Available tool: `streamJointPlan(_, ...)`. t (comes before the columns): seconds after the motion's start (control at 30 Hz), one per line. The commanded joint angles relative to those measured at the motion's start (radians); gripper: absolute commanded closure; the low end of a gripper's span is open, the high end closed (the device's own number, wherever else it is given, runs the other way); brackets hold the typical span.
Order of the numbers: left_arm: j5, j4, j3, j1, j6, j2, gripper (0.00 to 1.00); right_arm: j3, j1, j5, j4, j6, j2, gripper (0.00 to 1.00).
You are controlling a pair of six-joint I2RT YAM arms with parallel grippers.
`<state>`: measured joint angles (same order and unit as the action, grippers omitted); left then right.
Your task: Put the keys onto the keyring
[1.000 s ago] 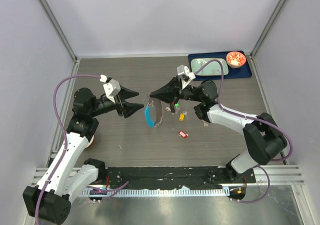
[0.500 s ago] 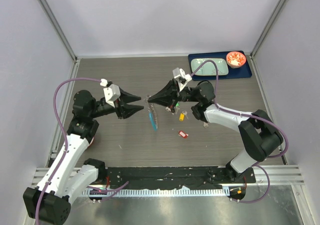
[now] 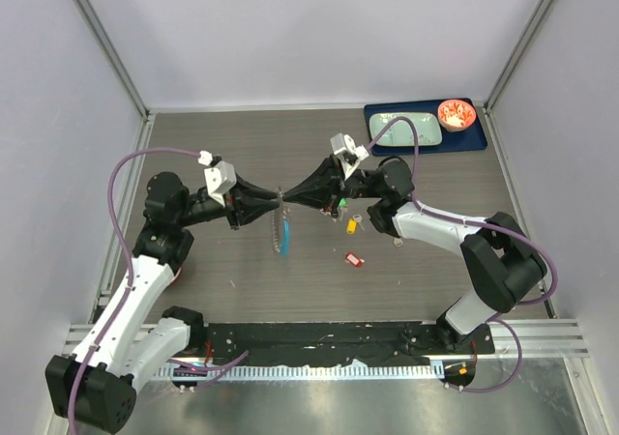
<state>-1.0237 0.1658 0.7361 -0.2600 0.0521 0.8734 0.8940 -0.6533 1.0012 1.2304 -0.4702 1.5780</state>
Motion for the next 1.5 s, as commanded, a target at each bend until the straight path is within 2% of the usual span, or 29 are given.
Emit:
streamJointPlan(0.0,-0.032,0.035,0.019,-0.012,0.012,0.004,0.74,0.048,-0.008,-0.007,0.067,0.011,-0.003,0.99)
streamJointPlan(0.4,-0.045,0.029,0.025,-0.024,0.022,0.012,0.81,0.046,-0.019,-0.012,0.014,0.059,-0.006,0.99)
streamJointPlan(0.57,-0.049,0.029,0.026,-0.025,0.023,0.013,0.89,0.049,-0.019,-0.010,-0.002,0.077,-0.001,0.99)
streamJointPlan(0.7,-0.046,0.018,0.028,-0.028,0.020,0.019,1.00,0.051,-0.022,-0.010,-0.019,0.090,-0.001,0.99)
streamJointPlan(0.8,-0.020,-0.086,0.054,-0.035,-0.046,0.019,1.00,0.056,-0.023,-0.012,-0.044,0.097,-0.006,0.99)
streamJointPlan(0.9,0.091,-0.294,0.080,-0.064,-0.242,-0.004,1.00,0.051,-0.023,-0.030,-0.133,0.130,-0.024,0.84)
streamJointPlan(0.93,0.132,-0.340,0.085,-0.076,-0.289,-0.014,1.00,0.048,-0.023,-0.039,-0.159,0.134,-0.032,0.74)
streamJointPlan(0.97,0.175,-0.418,0.085,-0.111,-0.382,-0.022,1.00,0.042,-0.023,-0.061,-0.181,0.134,-0.051,0.70)
streamJointPlan(1.0,0.262,-0.458,0.086,-0.128,-0.418,-0.037,1.00,0.019,-0.023,-0.073,-0.212,0.125,-0.065,0.66)
streamJointPlan(1.03,0.295,-0.491,0.089,-0.142,-0.454,-0.043,1.00,0.004,-0.022,-0.084,-0.223,0.117,-0.078,0.59)
streamJointPlan(1.1,0.377,-0.558,0.083,-0.186,-0.520,-0.059,1.00,-0.038,-0.023,-0.120,-0.296,0.143,-0.131,0.51)
streamJointPlan(1.2,0.415,-0.578,0.069,-0.235,-0.566,-0.073,1.00,-0.084,-0.023,-0.212,-0.508,0.218,-0.228,0.47)
streamJointPlan(1.3,0.436,-0.591,0.066,-0.260,-0.596,-0.085,1.00,-0.142,-0.023,-0.289,-0.636,0.263,-0.318,0.41)
streamJointPlan(1.47,0.499,-0.604,0.043,-0.308,-0.643,-0.117,1.00,-0.251,-0.023,-0.406,-0.739,0.309,-0.443,0.35)
